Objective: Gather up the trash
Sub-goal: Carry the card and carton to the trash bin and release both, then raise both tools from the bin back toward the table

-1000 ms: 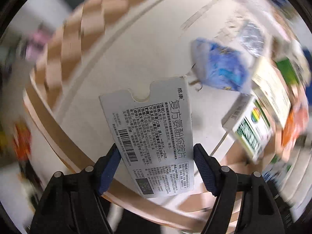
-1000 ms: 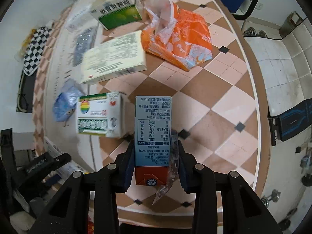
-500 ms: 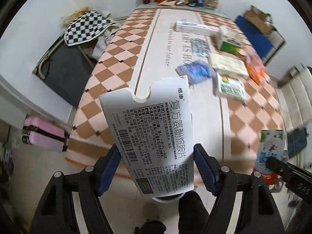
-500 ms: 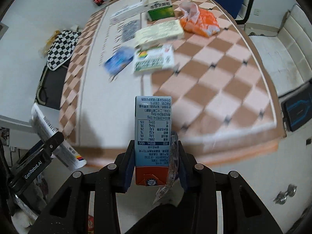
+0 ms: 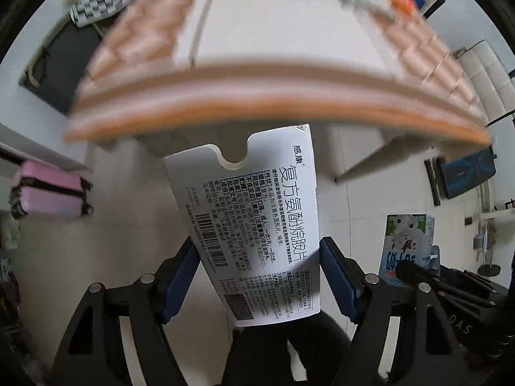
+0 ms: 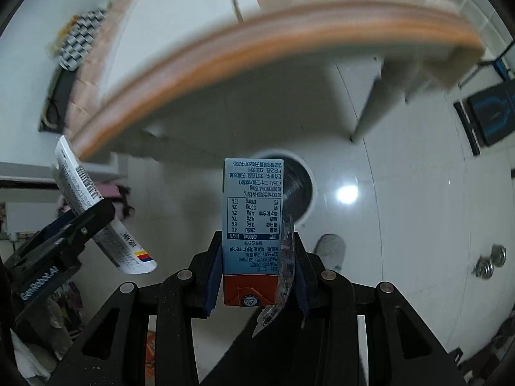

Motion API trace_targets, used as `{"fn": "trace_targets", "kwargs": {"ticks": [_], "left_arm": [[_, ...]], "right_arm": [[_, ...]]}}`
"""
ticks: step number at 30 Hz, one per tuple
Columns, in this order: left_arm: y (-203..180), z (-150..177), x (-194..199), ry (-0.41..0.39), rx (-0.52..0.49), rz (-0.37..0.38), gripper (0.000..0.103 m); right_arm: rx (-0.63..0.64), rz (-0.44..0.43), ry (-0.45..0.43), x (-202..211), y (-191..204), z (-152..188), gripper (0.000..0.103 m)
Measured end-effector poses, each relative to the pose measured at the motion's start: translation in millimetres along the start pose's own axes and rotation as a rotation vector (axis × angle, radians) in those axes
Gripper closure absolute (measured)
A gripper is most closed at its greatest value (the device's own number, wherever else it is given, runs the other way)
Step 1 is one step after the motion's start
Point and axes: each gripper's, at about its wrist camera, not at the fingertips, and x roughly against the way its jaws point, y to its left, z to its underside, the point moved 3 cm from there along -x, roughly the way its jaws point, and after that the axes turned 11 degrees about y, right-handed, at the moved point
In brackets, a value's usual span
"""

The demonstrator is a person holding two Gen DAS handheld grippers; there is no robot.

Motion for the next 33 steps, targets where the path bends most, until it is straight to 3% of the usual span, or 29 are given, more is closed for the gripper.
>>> {"fn": "trace_targets", "kwargs": {"ticks": [5,10,14,15,17,21,23,25,28,33], "left_arm": [[1.5,-14.1,-106.7,0.094,0.011,0.033,0.03],[-0.1,-45.5,-215.6,0.189,0.007,0.12,0.029],[0.5,-68.3,-281.1,0.272,0.031,0.19,0.027],[0.2,-72.7,-293.7,0.289,0.038,0.204,0.026],[1.5,-80.4,-313.2,0.313,0.057,0.231,0.011],[13.4,-76.1,-320.5,0.297,0.091,0.204,0.009],[21.4,-68.6,-317.3,0.28,0.105,0.15,0.009],[38.7,-58.6,-302.6,0.243,0.112,0.073,0.009],[41.6,-48.1,-285.1,0.199,0.108,-0.021,0.009],[31.9,-32.6,-250.0,0.177,0.103,-0.062,0.009]], "right_arm": [[-0.042,0.011,0.062,-91.2,-36.4,-7.5,0.063],[-0.085,-0.001,0.103,-189.9,-72.1,-39.9,0.063],[-0.1,-0.021,0.133,-252.3,-86.7,-70.0,0.063],[-0.099,-0.022,0.138,-267.7,-89.4,-77.9,0.062],[-0.093,-0.038,0.152,-297.8,-91.5,-91.9,0.061],[-0.065,-0.067,0.184,-338.4,-92.5,-113.6,0.054],[-0.057,-0.086,0.192,-348.1,-92.1,-121.4,0.022],[-0.033,-0.081,0.185,-349.5,-88.5,-122.7,0.007],[0.016,0.031,0.158,-343.5,-81.3,-119.8,0.006],[0.062,0.175,0.131,-318.8,-70.5,-109.0,0.005]]}}
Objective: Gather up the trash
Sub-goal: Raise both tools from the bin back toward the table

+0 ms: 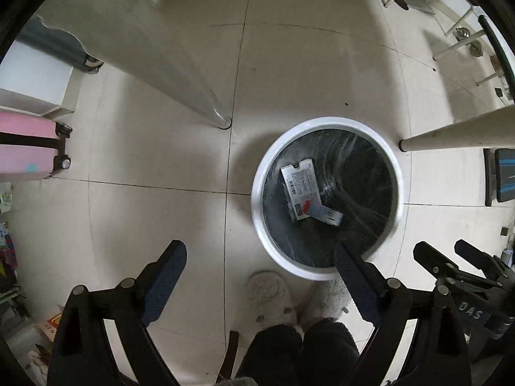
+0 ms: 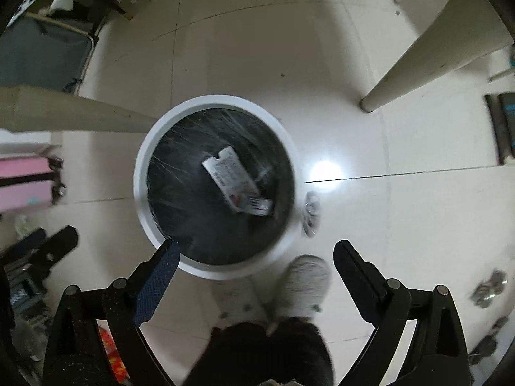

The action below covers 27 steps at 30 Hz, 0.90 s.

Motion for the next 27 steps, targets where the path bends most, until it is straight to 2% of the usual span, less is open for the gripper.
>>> {"fn": "trace_targets", "kwargs": {"ticks": [6,7,8,18,24,27], "left_arm": [[-0.3,27.9,47.1,-0.018,-0.011,0.006,0.009],[-0.1,24.7,41.4,-0.02,-0.012,0.007,0.009],[-0.5,30.4,52.2,-0.023,-0.012,0.01,0.009],[8.8,83.4,147.8,-0.046,-0.027,0.031,0.009],[22.3,112.7,223.9,-0.089,-0.007,0.031,0.009],[25.2,119.0,269.5,-0.148,0.004,0.025,0.009]], "right_arm": [[0.009,0.065,-0.009,43.6,2.5,19.6,0.005],[0.009,0.067,-0.013,53.3,4.0,25.5,0.005],[0.01,0.069,-0.018,63.7,5.9,31.6,0.005],[0.028,0.072,-0.061,189.0,32.6,97.9,0.005],[0.013,-0.021,-0.095,277.8,44.5,142.3,0.005],[-0.055,-0.122,-0.127,334.4,34.5,155.1,0.005]]}}
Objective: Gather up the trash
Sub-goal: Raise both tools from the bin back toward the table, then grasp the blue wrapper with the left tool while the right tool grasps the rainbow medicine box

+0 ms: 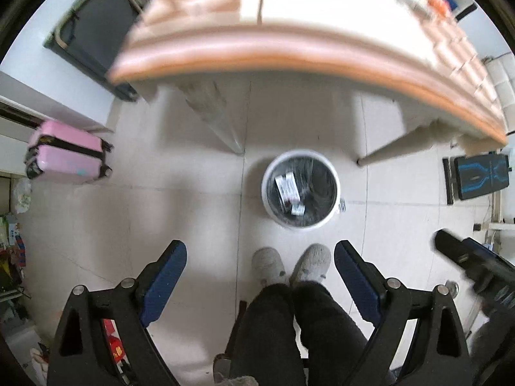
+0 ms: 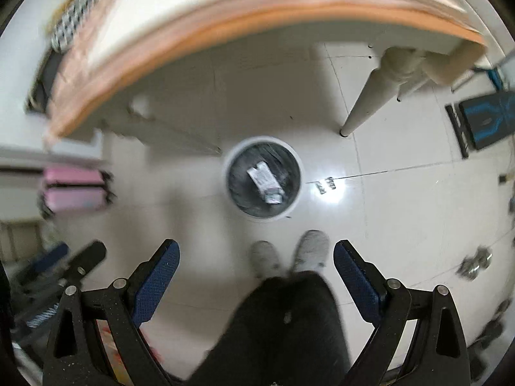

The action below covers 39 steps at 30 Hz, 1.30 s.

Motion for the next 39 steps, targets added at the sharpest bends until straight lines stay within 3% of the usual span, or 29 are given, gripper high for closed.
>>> {"fn": "trace_targets", "kwargs": {"ticks": [3,7,10,14,16,20,23,27,30,32,35,39], "left_arm": [[-4.7,-16.5,45.2,-0.079,0.013,0.026,0.009],[-17.5,-49.1,79.7,-0.147,0.01,0.051,0.009],[-32.4,-85.9,98.4,-0.183,0.008,0.046,0.009],[-51.9,-131.2,106.5,-0.174,0.024,0.065,0.009],[-60.6,-153.5,106.7,-0.168,0.028,0.053,0.009],[-79.7,-218.6,99.4,-0.188,0.013,-0.054,0.009],[-81.1,-263.8,82.3,-0.171,0.002,-0.185,0.009],[-71.8,-304.7,55.4,-0.118,0.016,-0.241,0.009],[-64.5,-317.4,41.0,-0.073,0.055,-0.224,0.009],[-59.4,-319.0,35.5,-0.045,0.093,-0.184,0.01],[-54.4,-317.1,32.3,-0.022,0.137,-0.104,0.01],[-52.3,-318.6,35.9,-0.022,0.185,-0.005,0.011]], "right_arm": [[-0.064,-0.061,-0.076,63.2,-12.6,-5.2,0.005],[-0.089,-0.043,-0.158,130.8,-29.4,-24.4,0.005],[-0.101,-0.018,-0.199,160.1,-38.6,-47.7,0.005],[-0.109,-0.015,-0.218,179.7,-48.6,-98.6,0.005],[-0.096,-0.023,-0.211,181.4,-51.8,-132.7,0.005],[0.017,-0.014,-0.166,164.2,-43.4,-212.8,0.005],[0.25,0.115,-0.081,139.4,-9.9,-287.1,0.005],[0.573,0.346,-0.003,102.9,38.1,-360.5,0.005],[0.785,0.472,0.071,75.1,67.0,-393.0,0.005],[0.869,0.492,0.128,59.6,77.7,-402.4,0.005],[0.905,0.465,0.183,44.5,82.7,-409.2,0.006],[0.851,0.431,0.167,43.3,73.7,-413.9,0.01]]}}
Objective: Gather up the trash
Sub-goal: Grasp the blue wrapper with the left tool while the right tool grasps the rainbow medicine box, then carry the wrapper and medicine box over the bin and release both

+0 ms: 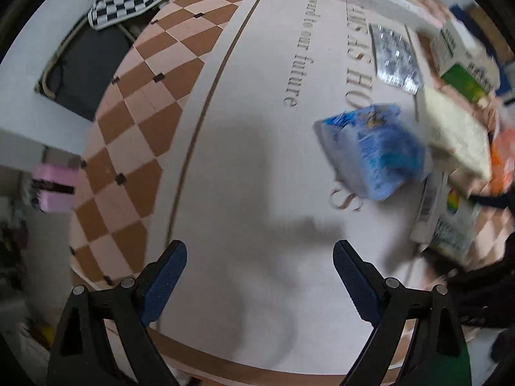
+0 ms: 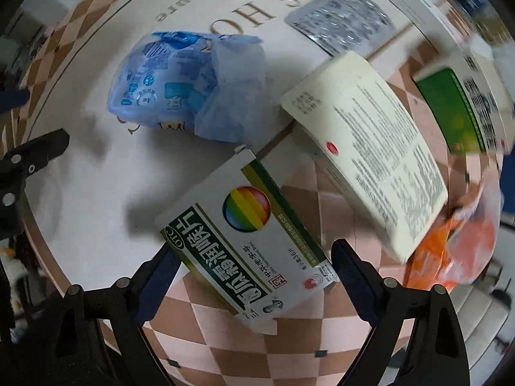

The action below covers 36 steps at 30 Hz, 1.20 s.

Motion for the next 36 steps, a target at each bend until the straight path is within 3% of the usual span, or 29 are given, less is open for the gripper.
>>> {"fn": "trace_targets", "kwargs": {"ticks": [2,6,10,13,14,19,21,23,24,32,36], "left_arm": [[-1.0,-5.5,3.7,-0.004,0.029,0.063,0.014],[-12.3,-23.6,4.4,0.002,0.062,0.169,0.017],[-25.8,-43.1,-7.6,0.027,0.096,0.221,0.021],[-38.1,-54.6,-15.3,0.037,0.105,0.222,0.041],[-41.1,-57.0,-16.5,0.035,0.104,0.215,0.052],[-52.6,-65.5,-15.7,-0.014,0.047,0.127,0.083],[-54.5,-60.8,-13.2,-0.03,0.021,0.096,0.087],[-54.4,-54.9,-9.6,-0.05,0.001,0.072,0.09],[-53.5,-51.0,-7.2,-0.061,-0.008,0.058,0.091],[-49.7,9.5,18.7,-0.151,-0.089,-0.005,0.095],[-25.2,57.3,39.4,-0.196,-0.125,-0.008,0.095]], "right_arm": [[-0.12,-0.084,0.014,-3.9,-16.6,13.6,0.011],[-0.482,-0.255,-0.019,-9.4,-63.5,63.8,0.013],[-0.772,-0.394,-0.043,-30.6,-99.5,107.1,0.013],[-0.795,-0.444,-0.056,-38.2,-110.9,113.5,0.01],[-0.79,-0.439,-0.061,-38.2,-112.9,114.9,0.01],[-0.694,-0.296,-0.03,-31.5,-105.8,93.4,0.01],[-0.676,-0.244,-0.03,-34.5,-102.6,90.8,0.011],[-0.675,-0.177,-0.031,-33.7,-100.2,91.8,0.026],[-0.676,-0.162,-0.054,-31.2,-99.7,93.9,0.027],[-0.742,-0.218,-0.101,-32.7,-88.6,131.3,0.028],[-0.774,-0.219,-0.17,-22.0,-55.9,154.9,0.028]]}}
